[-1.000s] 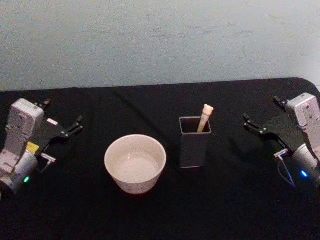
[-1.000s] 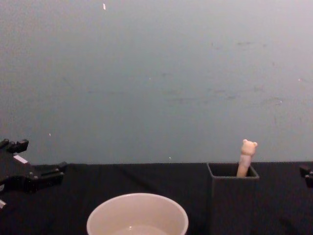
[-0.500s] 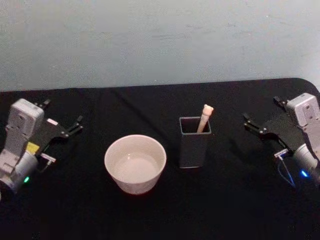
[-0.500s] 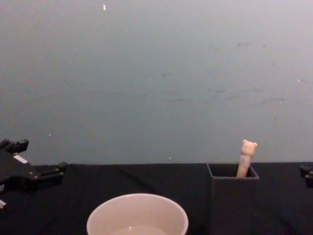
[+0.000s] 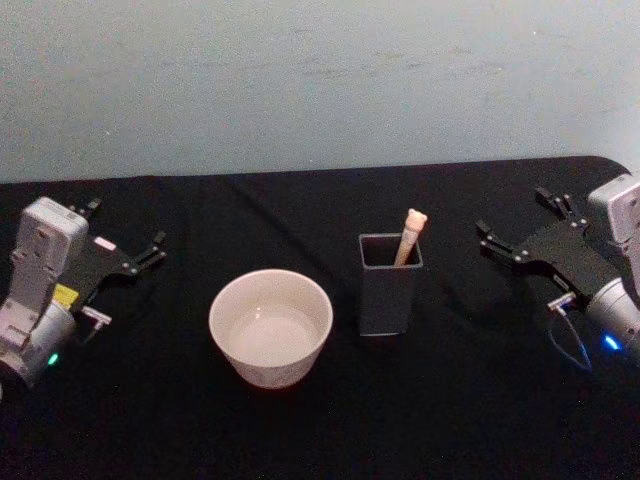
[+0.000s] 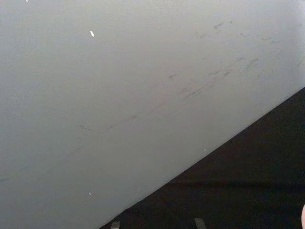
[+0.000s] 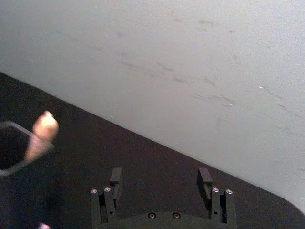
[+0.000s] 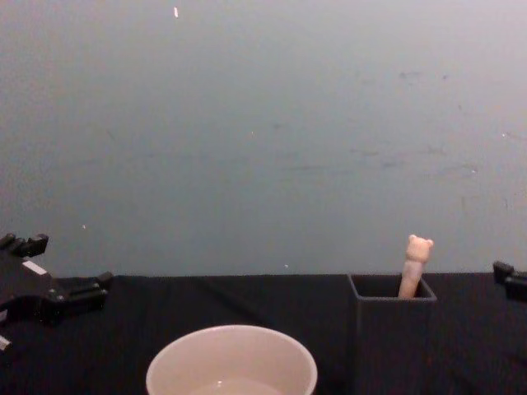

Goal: Pick up the stirring spoon with one hand, stir inside the cup, then place it back in its original position.

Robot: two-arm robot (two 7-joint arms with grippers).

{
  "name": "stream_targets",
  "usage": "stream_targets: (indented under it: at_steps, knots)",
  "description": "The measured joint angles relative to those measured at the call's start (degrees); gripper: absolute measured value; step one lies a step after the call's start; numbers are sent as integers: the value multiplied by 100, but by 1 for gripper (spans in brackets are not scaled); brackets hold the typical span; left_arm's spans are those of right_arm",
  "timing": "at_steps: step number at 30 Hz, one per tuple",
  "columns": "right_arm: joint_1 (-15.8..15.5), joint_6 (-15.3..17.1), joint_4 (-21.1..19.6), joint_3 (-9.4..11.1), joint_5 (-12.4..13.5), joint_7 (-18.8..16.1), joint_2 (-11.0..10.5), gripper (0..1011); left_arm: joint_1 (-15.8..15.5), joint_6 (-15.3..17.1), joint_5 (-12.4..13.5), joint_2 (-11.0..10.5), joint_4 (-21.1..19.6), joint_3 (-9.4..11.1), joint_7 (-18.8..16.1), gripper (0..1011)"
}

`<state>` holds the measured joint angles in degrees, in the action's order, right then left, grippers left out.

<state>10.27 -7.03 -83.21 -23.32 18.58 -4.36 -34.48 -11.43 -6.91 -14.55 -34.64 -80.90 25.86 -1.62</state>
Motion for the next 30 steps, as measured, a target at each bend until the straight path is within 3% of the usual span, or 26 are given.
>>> stream_targets:
  at_steps: [4,11,12,15,21,30]
  knots:
    - [-83,9,-172,152,383,-408,-33,1002,0,0,0,0,0,0,0,1001]
    - [-242,265,-502,443,1323,-1358,-92,1002,0,0,0,0,0,0,0,1001]
    - [-242,265,-502,443,1323,-1358,-92,1002,0,0,0,0,0,0,0,1001]
    - [-270,393,-575,503,1658,-1820,-107,1002,0,0,0,0,0,0,0,1001]
    - [-164,541,-528,468,1856,-2393,-56,1002,0,0,0,0,0,0,0,1001]
    - [385,638,5,139,1684,-2947,130,1002,0,0,0,0,-1,0,0,1001]
